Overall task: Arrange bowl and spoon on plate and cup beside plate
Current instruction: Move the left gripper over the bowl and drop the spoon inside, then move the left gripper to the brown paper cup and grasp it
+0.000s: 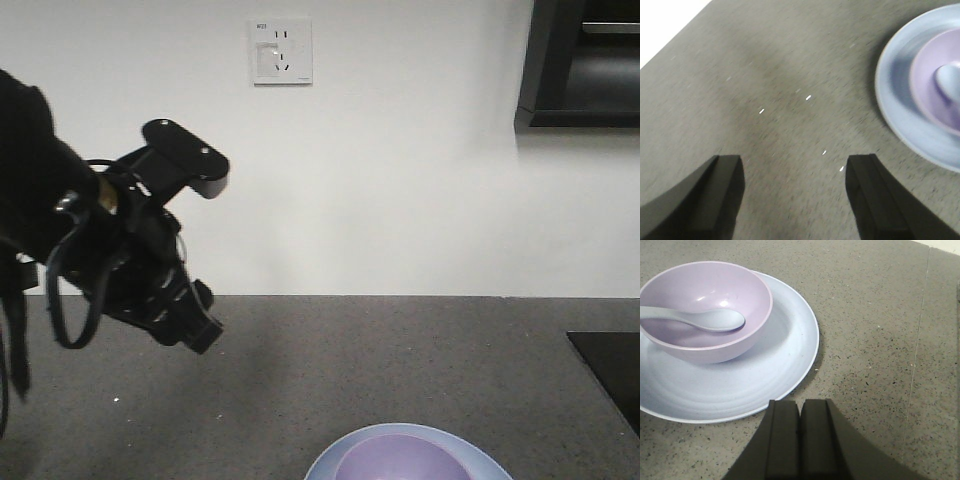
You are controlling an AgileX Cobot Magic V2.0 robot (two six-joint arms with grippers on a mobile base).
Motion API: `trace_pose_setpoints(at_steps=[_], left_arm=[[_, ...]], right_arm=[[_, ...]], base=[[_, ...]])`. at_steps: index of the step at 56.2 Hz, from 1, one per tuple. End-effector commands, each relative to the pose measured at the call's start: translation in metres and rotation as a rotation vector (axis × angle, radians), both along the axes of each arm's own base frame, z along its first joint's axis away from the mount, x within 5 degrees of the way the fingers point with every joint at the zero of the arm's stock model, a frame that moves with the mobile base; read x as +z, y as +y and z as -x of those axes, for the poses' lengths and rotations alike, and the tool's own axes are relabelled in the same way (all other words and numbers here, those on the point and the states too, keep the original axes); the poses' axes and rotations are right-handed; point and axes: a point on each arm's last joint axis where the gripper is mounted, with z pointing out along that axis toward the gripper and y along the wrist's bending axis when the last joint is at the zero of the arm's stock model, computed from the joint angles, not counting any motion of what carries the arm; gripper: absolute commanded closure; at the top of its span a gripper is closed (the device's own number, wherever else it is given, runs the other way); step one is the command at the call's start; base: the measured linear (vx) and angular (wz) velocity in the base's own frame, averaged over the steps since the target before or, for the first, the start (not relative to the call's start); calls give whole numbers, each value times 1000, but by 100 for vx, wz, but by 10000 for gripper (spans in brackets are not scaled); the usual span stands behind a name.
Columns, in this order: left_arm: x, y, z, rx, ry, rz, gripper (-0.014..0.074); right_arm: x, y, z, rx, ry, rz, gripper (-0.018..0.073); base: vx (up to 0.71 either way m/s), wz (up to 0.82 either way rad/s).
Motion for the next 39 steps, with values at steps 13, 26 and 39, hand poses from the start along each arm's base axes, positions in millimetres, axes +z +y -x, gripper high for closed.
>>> trace_pose_setpoints(at_steps=[13,26,39], left_arm=[[-8,68,43,181,-30,-5,37],[-40,111,52,402,-23,-82,37],[-59,132,50,483,-30,-144,37]], right_arm=[[15,0,-5,-15,-102,-18,568],[15,0,-5,-15,-102,-18,568],[15,0,-5,-14,-93,-16,568]], base=[[0,0],[0,0],[0,0]])
